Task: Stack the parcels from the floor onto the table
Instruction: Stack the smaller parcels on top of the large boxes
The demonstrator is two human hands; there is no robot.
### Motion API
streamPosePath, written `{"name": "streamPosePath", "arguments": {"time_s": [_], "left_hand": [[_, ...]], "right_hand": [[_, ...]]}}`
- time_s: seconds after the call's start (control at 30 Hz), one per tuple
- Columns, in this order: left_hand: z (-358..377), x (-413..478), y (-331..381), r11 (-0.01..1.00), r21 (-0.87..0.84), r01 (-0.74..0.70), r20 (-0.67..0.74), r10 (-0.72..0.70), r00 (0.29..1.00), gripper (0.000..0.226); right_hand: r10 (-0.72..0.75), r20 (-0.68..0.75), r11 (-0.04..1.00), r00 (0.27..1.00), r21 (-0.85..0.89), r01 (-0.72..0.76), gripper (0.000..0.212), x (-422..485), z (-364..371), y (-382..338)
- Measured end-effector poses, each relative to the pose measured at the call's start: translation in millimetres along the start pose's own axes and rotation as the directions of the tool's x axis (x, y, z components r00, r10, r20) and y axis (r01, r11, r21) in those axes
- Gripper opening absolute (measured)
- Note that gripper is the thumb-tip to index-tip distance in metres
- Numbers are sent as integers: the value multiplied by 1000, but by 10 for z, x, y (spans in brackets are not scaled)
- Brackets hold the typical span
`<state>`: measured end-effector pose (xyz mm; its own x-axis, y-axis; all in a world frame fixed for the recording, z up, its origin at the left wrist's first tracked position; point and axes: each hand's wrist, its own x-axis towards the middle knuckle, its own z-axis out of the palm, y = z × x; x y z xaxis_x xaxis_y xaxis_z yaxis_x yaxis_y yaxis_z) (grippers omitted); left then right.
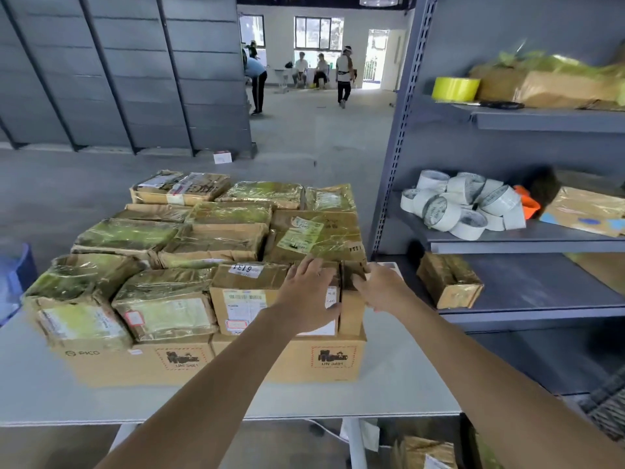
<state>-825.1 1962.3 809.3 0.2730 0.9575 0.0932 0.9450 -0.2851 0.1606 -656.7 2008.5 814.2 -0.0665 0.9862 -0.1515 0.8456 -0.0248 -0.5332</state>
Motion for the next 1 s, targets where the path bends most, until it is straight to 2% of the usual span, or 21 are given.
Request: {"name": "streamPosePath", "arguments": {"time_s": [0.2,0.33,0.53,0.63,0.73,0.83,1.0], "left_hand": [[79,184,97,994,98,-52,81,44,996,66],[106,241,69,987,140,-82,6,82,997,59],[105,288,19,985,144,-99,-46,106,993,62],[67,337,-48,984,122,-129,16,128,992,83],[70,358,-117,985,148,-89,146,67,987,98],[105,366,-124,990,130,-53,161,31,986,97],[127,387,-70,998,66,-8,110,1,994,99]], "right_hand": [[-47,66,989,997,142,37,19,81,-41,95],[-22,98,993,995,115,11,22,166,-152,133],[-29,36,988,999,154,23,15,216,-168,185],[-22,146,979,989,205,-9,38,200,-74,230],[-46,207,967,977,255,-9,60,186,-31,252],[-82,209,960,974,278,22,58,177,-19,256],[-113,143,983,983,159,90,50,224,-118,220]]}}
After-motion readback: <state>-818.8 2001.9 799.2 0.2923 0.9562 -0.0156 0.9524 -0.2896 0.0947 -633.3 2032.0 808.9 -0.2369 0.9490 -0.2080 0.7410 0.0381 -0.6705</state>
